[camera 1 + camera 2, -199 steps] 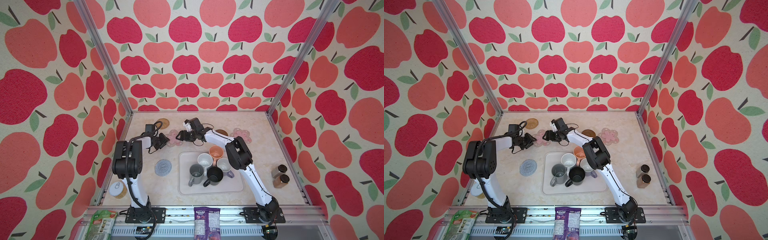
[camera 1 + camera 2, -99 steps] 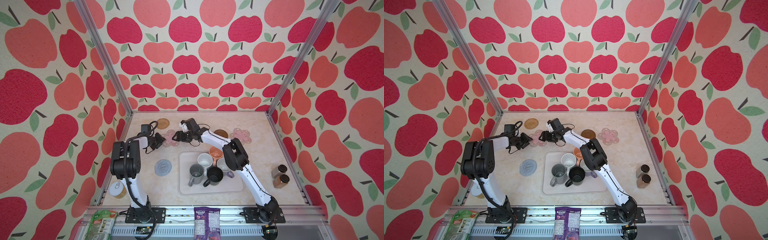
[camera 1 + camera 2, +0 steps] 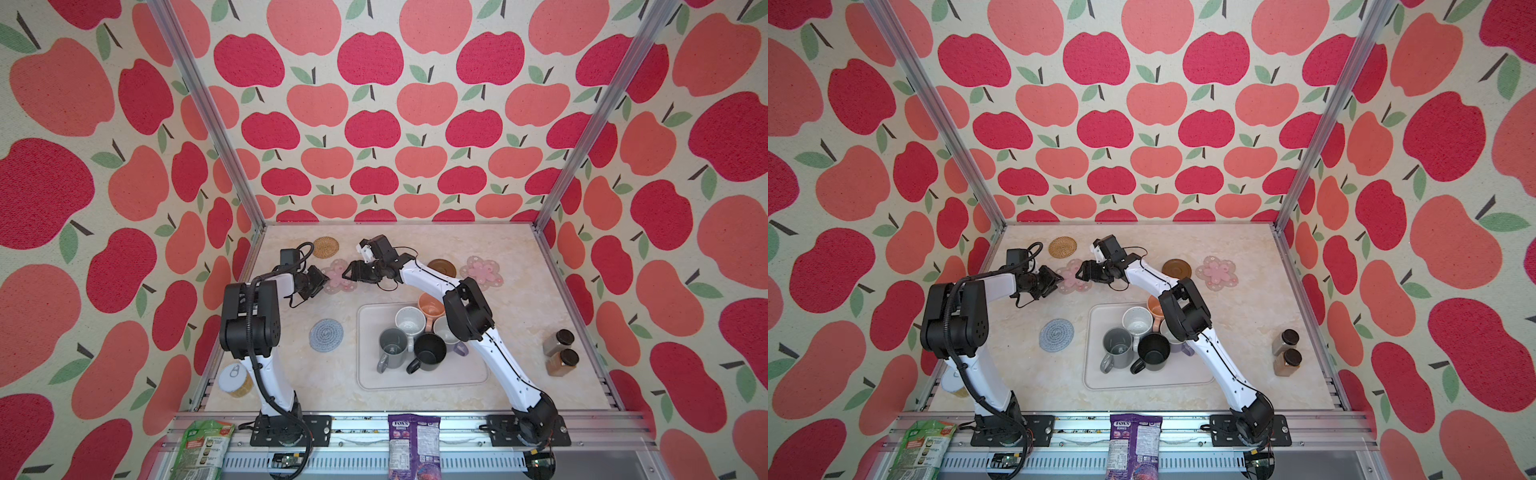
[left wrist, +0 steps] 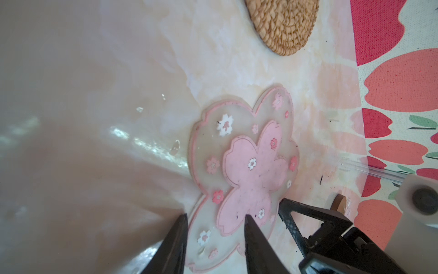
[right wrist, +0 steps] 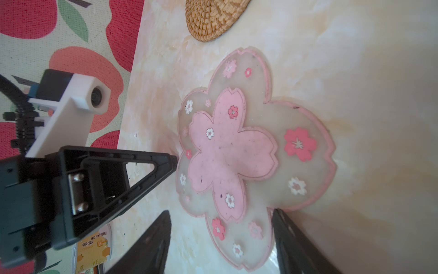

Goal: Place cups on coasters
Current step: Move the coaster to the top-left of the table.

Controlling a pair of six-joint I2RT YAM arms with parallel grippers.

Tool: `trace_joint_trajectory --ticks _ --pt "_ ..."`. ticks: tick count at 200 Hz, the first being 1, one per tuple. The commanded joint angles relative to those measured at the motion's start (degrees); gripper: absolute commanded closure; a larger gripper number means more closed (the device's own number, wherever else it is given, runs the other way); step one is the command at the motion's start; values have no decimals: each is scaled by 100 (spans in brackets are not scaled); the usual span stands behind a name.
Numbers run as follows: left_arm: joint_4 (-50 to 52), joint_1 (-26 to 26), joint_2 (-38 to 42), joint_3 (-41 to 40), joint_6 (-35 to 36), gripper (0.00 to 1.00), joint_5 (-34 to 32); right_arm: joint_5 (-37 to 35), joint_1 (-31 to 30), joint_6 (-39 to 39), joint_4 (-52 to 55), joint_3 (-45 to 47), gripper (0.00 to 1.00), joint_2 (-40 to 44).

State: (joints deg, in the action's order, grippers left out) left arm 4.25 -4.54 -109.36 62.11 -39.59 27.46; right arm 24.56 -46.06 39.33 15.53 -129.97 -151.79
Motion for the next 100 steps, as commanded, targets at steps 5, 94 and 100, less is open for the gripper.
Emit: trace_joint_trajectory --ticks 5,94,100 --pt "291 -38 43 88 -20 59 74 320 -227 132 255 -55 30 -303" --pt "842 -100 167 524 331 57 -300 147 -102 22 213 353 30 -36" --pt "911 -100 184 579 372 57 -356 146 -65 68 122 498 30 41"
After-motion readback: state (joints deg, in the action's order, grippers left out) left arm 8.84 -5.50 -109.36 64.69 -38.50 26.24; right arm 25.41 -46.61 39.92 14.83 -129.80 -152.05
